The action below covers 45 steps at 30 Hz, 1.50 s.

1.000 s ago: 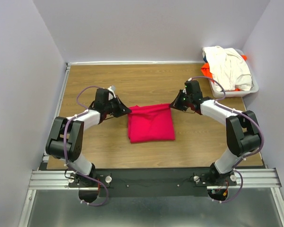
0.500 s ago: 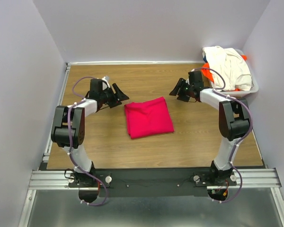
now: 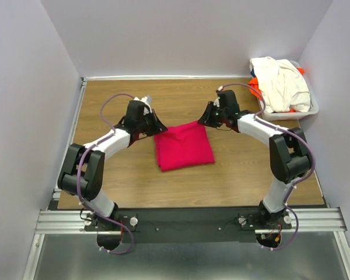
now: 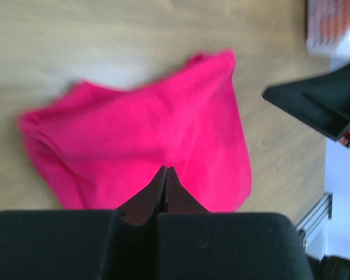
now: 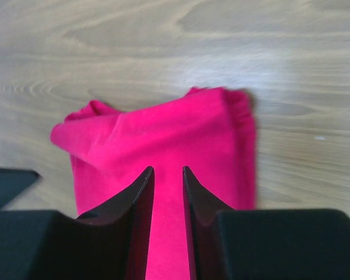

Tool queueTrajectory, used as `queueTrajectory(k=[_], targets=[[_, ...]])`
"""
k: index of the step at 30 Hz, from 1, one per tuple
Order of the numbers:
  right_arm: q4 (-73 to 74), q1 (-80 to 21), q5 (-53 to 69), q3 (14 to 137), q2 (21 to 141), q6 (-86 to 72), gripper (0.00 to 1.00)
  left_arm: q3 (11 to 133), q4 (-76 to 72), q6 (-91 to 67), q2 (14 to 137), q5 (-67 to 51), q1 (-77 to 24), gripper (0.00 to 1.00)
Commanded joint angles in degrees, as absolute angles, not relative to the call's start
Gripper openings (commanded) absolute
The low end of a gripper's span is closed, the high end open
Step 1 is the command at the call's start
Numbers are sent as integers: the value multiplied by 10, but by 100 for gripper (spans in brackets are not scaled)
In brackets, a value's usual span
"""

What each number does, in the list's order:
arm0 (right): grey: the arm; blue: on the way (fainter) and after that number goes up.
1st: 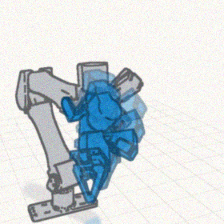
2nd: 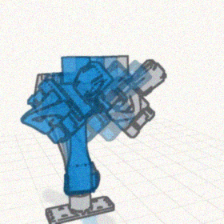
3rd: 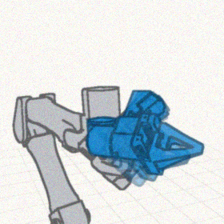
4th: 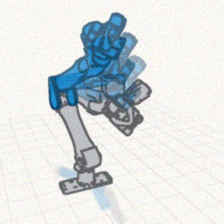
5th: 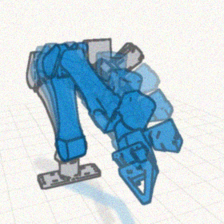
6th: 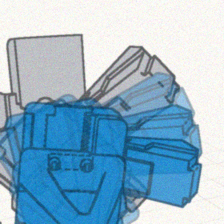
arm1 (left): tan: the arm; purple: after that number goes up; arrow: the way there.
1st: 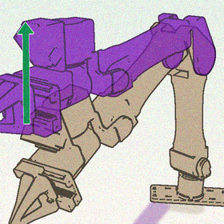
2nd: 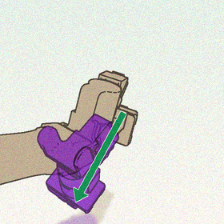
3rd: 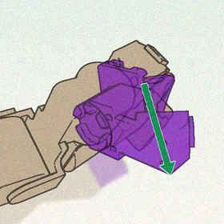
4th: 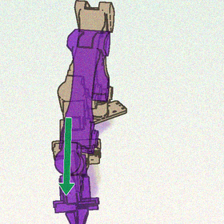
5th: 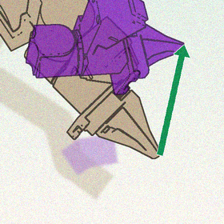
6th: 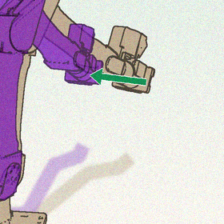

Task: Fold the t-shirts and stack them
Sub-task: Fold the tshirt

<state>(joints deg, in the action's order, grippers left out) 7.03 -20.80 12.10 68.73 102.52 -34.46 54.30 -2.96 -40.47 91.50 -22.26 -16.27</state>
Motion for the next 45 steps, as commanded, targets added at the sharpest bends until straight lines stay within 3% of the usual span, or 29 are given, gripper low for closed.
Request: queueTrajectory(k=[1, 9, 19, 26, 32, 45], targets=[[69, -228, 134, 713, 1073, -338, 32, 518, -10, -426, 915, -164, -202, 0], [66, -229, 140, 782, 1159, -344, 31, 488, -9, -450, 967, -84, -208, 0], [66, -197, 118, 801, 1216, -388, 29, 441, -18, -456, 972, -69, -208, 0], [66, -195, 107, 782, 1182, -388, 29, 451, -1, -433, 922, -66, -208, 0], [66, -196, 117, 763, 1102, -375, 31, 533, 62, -396, 880, -62, -207, 0], [44, -294, 120, 678, 1047, -394, 32, 642, 77, -392, 1012, -64, -208, 0]])
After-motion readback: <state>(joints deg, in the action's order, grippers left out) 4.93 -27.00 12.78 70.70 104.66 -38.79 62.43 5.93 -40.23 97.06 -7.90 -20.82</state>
